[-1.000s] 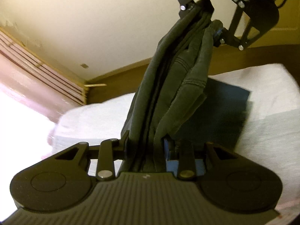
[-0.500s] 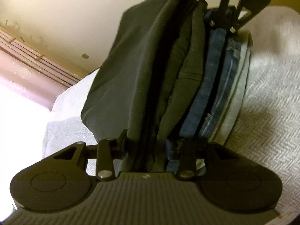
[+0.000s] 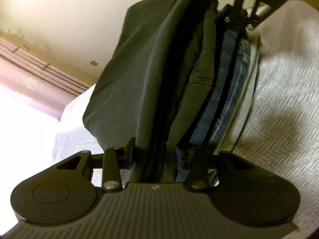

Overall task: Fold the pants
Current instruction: 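Carry the hanging pants with both grippers over the clothes stack, then lower the pants onto the clothes stack and open both grippers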

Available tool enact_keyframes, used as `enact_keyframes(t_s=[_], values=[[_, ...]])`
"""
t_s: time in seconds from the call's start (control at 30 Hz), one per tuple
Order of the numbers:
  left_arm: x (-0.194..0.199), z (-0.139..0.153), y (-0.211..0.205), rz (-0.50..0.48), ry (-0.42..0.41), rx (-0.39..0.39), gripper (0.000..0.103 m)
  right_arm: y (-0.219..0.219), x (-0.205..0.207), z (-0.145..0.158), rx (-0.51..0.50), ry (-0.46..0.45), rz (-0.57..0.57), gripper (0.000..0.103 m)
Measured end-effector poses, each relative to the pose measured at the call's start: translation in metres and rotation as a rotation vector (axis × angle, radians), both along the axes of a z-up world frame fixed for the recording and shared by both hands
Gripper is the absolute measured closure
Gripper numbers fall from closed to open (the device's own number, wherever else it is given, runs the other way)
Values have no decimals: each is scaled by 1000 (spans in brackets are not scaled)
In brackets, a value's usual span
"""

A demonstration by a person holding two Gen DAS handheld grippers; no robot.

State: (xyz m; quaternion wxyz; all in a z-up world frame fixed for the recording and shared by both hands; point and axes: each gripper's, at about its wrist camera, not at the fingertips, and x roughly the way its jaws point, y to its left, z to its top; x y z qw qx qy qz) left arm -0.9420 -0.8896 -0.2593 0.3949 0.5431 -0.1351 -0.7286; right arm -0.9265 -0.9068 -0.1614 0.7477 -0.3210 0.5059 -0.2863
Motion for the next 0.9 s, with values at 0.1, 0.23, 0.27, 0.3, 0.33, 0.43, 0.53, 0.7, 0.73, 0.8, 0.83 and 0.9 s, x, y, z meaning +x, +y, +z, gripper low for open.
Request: enact_keyframes(t_s=[0.1, 0.23, 0.27, 0.3, 0.33, 0.43, 0.53, 0.7, 0.73, 0.8, 0.83, 0.9], values=[[0, -16, 3, 6, -3, 14, 70, 8, -6, -17, -10, 31, 27, 55], [-5, -10, 2, 17, 0, 32, 70, 6, -5, -14, 34, -4, -7, 58], [-3, -3, 3, 33, 10, 34, 70, 7, -5, -5, 41, -27, -18, 59], [-3, 1, 5, 43, 23, 30, 70, 10, -5, -2, 43, -30, -20, 59], [-3, -1, 6, 42, 20, 35, 70, 12, -1, -9, 43, -23, -14, 59], [-8, -23, 14, 27, -22, 38, 70, 12, -10, -35, 4, 24, 29, 58], [-12, -17, 23, 32, -25, 39, 68, 11, -14, -28, 19, -3, 30, 57], [6, 21, 28, 126, 118, 163, 64, 14, -27, -29, 22, 10, 85, 52], [10, 32, 28, 159, 170, 194, 65, 14, -31, -29, 36, 2, 81, 52], [19, 53, 27, 219, 286, 219, 65, 11, -33, -20, 66, -20, 70, 50], [15, 65, 23, 241, 343, 217, 65, 9, -35, -16, 84, -31, 63, 50], [9, 86, 12, 293, 449, 216, 65, 10, -35, -17, 121, -45, 53, 50]])
